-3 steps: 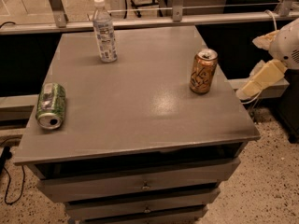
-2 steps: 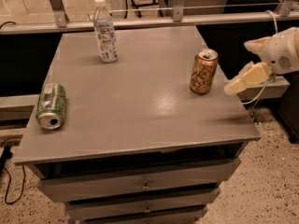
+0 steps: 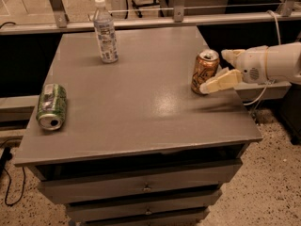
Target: Move orange can near blue plastic bottle
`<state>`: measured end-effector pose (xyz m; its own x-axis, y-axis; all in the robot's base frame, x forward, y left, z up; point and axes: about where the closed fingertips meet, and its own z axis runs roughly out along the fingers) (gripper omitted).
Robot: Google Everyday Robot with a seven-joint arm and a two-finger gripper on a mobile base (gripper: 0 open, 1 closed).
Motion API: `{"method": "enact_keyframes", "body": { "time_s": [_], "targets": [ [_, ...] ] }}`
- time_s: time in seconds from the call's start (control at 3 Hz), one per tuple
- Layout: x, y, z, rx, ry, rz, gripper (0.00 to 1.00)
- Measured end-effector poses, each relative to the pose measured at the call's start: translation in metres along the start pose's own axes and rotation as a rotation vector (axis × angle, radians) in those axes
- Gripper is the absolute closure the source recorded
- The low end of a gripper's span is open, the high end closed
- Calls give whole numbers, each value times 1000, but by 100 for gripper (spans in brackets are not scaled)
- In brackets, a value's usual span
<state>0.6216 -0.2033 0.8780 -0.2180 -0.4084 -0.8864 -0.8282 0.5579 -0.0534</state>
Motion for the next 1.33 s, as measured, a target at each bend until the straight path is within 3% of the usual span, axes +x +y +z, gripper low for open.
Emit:
{"method": "enact_keyframes", "body": {
  "time_s": [0.33,0.67,1.0,1.33],
  "targets": [
    [-5,9,27,-37,-82,39,17],
    [-11,14,35,-54,-139,48,40],
    [-29,15,21,-45,-179,-8,64],
    [-29,17,24,-49,-177,-7,87]
  ]
}}
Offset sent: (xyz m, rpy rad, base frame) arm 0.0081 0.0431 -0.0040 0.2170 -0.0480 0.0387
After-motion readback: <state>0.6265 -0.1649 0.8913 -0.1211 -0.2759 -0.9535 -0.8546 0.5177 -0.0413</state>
